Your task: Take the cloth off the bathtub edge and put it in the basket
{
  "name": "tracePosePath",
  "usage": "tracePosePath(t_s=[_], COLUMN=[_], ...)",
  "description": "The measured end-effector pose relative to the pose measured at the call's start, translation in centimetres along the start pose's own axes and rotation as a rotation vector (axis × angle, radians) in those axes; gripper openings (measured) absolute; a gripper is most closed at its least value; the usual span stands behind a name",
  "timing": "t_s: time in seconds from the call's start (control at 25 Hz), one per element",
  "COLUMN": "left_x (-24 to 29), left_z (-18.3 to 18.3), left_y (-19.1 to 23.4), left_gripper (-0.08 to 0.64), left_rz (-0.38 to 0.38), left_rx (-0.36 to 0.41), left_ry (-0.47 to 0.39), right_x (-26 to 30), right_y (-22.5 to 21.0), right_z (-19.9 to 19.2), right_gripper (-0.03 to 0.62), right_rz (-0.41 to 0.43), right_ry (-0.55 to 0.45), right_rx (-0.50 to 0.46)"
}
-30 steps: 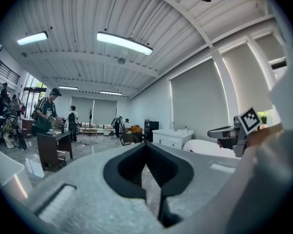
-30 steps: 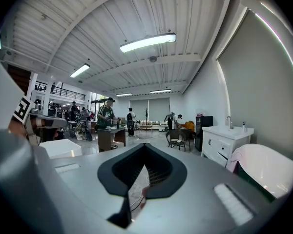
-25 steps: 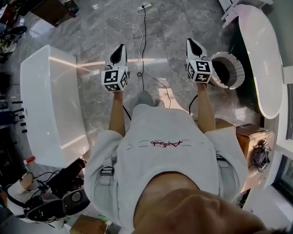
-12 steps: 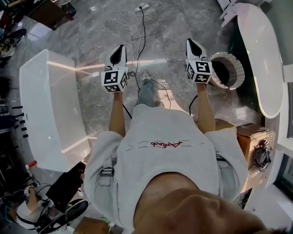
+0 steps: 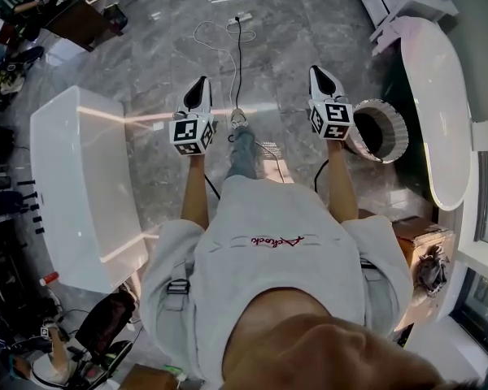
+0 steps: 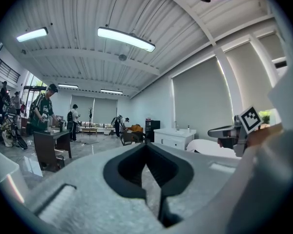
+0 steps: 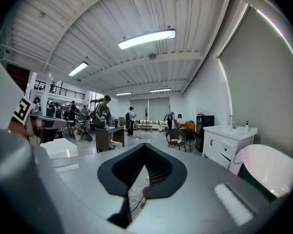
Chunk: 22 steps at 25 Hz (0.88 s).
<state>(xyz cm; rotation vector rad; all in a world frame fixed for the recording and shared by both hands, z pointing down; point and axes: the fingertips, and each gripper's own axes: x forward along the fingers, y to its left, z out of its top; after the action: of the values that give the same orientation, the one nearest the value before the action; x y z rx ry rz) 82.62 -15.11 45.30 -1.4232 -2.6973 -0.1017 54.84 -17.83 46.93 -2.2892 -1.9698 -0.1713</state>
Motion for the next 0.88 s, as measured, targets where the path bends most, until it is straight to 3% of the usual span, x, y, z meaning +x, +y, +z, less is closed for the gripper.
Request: tracePosePath(t_s=[0.32, 0.88], left_x=[6.9, 22.3], left_z=[-0.7, 2.6], left_y=[4.6, 15.8], left_gripper=[0.0, 0.0], left_rz=[-0.011, -0.006], left_rx=[-0.024, -0.04], left_ry=[-0.004, -0.006], right_x=[8.1, 26.7], right_y=[-0.8, -3.2], right_z=[0.1, 4.7], right_gripper=[0.007, 0.007], right_rz=[0.01, 0.022], right_ry=[0.024, 0.038], right_rx=[-0.026, -0.038])
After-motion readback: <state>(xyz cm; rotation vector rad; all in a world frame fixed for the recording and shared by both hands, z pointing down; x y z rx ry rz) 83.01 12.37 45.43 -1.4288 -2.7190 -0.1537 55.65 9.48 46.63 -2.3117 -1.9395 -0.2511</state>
